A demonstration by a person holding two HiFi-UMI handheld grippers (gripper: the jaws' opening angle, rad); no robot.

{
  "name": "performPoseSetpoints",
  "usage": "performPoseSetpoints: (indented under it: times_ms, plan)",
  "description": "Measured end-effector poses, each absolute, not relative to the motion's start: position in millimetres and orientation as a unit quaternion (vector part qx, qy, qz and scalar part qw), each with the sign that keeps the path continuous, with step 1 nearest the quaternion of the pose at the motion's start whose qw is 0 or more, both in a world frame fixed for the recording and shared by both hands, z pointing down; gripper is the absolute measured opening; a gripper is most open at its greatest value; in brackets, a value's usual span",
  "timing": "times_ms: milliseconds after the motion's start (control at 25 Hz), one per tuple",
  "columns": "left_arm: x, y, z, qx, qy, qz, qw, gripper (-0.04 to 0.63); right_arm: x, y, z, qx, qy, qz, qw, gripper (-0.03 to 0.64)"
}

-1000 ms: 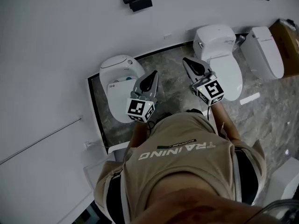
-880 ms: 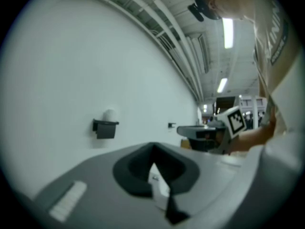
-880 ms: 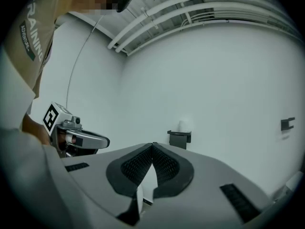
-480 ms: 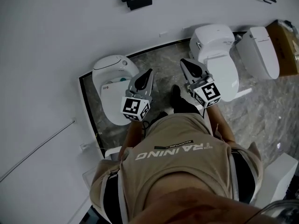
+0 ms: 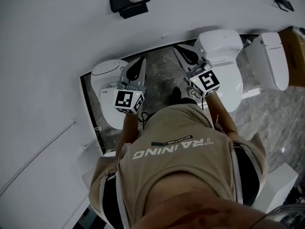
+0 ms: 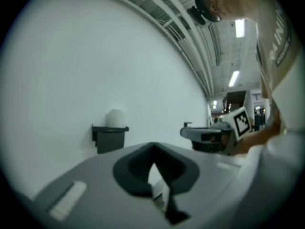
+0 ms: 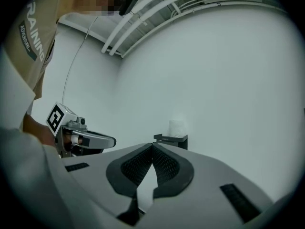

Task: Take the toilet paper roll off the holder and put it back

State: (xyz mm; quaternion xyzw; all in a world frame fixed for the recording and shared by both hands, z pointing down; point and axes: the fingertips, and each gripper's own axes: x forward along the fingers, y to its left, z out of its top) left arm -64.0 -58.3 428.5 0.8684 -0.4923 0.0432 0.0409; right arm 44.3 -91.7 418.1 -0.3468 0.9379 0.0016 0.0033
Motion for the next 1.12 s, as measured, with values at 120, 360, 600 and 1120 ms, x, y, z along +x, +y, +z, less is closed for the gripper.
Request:
performPoseSetpoints:
  times_ms: [120,360,600,1120]
  plan:
    - [-58.8,-83.1,427.6,0.86,-0.506,0.035,0.055,0.0,49.8,-117.6,417.3,-0.326,0.945,0.002,0.003,0.012]
    - [-61.5,-114.2,432.8,0.842,-0.534,0.036,0.073,0.0,47.8,-156.1,432.0,-0.306,0.952,-0.021,0.005,0.012]
    - [-65.8,-134.6,442.1,0.835,-0.541,0.036,0.096,0.0,39.3,-184.0,451.9,-0.296,0.954,-0.053,0.002,0.012]
    - [-87.1,-225.9,418.8,0.865,-0.499,0.012,0.056,0.0,0.8,-260.3,428.9,-0.311,0.95,-0.009,-0.018,0.014]
